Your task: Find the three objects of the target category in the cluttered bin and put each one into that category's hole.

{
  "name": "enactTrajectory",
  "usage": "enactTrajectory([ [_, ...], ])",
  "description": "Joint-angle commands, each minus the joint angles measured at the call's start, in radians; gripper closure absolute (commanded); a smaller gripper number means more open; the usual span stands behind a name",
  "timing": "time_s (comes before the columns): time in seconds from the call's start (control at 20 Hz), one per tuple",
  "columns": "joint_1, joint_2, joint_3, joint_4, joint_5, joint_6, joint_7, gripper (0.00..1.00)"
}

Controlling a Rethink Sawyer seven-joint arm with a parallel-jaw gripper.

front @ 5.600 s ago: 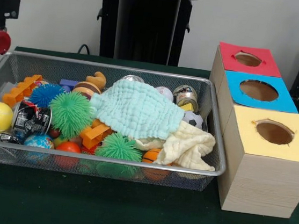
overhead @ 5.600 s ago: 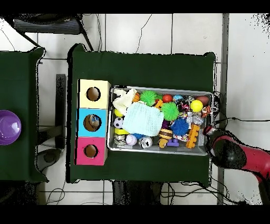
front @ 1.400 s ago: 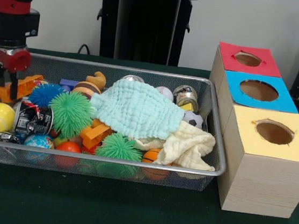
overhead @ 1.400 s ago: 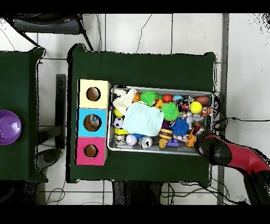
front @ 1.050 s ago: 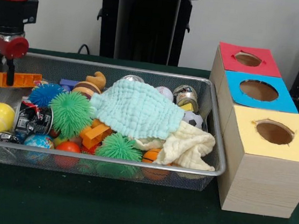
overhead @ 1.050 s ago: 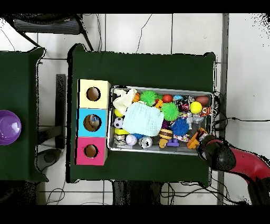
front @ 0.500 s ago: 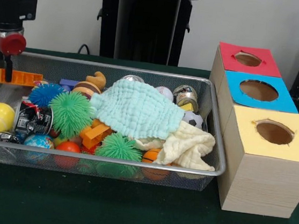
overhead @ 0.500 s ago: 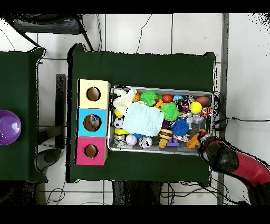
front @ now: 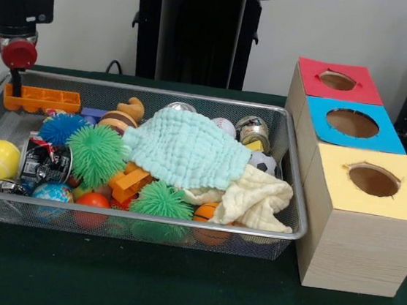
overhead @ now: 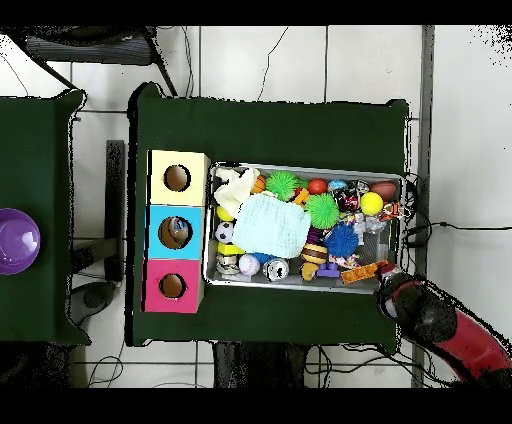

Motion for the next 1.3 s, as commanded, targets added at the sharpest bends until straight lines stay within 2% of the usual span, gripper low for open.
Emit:
enactTrajectory([
  [0.05,-0.011,0.038,-0.028,0.137,0.093,0.028,0.192,1.00],
  [0.35,-0.009,0.034,-0.040,0.167,0.119,-0.022,0.169,1.00],
  [0.5,0.009,0.038,-0.054,0.151,0.072,-0.065,0.112,1.00],
  [0.55,0.011,0.039,-0.055,0.144,0.056,-0.078,0.085,0.00],
  [0.7,0.061,0.017,-0.095,0.136,0.054,-0.077,0.096,0.00],
  [0.95,0.106,-0.090,-0.101,0.164,0.101,0.009,0.089,0.00],
  [1.15,0.107,-0.162,-0.081,0.185,0.122,0.053,0.071,0.00],
  [1.2,0.104,-0.151,-0.078,0.177,0.117,0.045,0.065,0.00],
  [1.3,0.102,-0.179,-0.054,0.162,0.125,0.072,0.047,0.00],
])
